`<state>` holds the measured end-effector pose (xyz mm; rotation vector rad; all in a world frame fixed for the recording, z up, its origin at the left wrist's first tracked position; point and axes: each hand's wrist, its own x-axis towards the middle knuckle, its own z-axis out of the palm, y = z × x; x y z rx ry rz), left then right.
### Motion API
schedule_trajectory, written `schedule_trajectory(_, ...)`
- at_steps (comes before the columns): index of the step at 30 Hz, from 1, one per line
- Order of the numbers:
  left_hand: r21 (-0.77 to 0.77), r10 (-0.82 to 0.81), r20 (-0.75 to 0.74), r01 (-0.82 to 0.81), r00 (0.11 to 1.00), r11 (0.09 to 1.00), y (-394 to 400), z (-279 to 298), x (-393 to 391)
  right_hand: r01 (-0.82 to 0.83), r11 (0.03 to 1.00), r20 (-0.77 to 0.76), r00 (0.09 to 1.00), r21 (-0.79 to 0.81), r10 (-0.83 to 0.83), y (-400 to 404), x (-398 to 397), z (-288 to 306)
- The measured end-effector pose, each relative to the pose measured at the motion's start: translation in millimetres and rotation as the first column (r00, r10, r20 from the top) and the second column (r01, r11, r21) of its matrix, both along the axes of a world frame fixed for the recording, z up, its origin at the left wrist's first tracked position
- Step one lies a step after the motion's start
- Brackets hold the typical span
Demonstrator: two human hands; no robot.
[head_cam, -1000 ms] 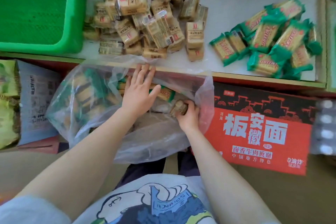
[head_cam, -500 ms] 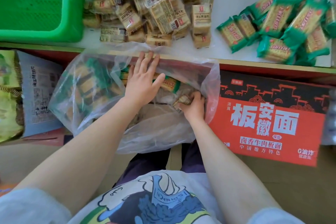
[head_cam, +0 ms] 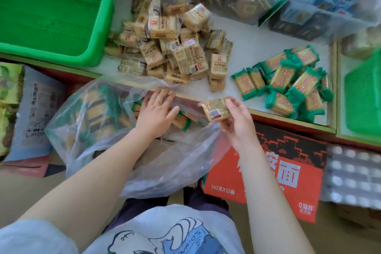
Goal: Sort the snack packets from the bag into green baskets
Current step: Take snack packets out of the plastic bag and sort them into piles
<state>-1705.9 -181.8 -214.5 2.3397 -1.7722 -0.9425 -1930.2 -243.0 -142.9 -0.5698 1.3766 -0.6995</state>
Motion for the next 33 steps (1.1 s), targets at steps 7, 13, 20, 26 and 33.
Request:
schedule_trajectory(7,0.008,0.047,-0.003,-0.047,0.999,0.999,-6,8,-5,0.085,0.995,0.122,0.989,-0.052,-0.078,-102,55,8)
schedule_trajectory(13,0.019,0.105,-0.028,-0.105,0.994,0.994,-5,6,-11,-0.054,0.998,-0.181,0.982,-0.030,0.047,-98,50,-7)
schedule_trajectory(20,-0.017,0.072,-0.028,-0.072,0.997,0.997,0,-1,-4,-0.433,0.880,-0.090,0.886,0.196,0.456,20,49,-26)
schedule_trajectory(26,-0.041,-0.008,-0.019,0.008,1.000,0.999,4,-4,11,-0.248,0.898,-0.184,0.926,0.363,0.330,54,58,-134)
schedule_trajectory(33,-0.016,-0.017,-0.019,0.017,1.000,1.000,7,-13,11,0.020,0.908,-0.086,0.996,0.418,0.017,45,80,-160)
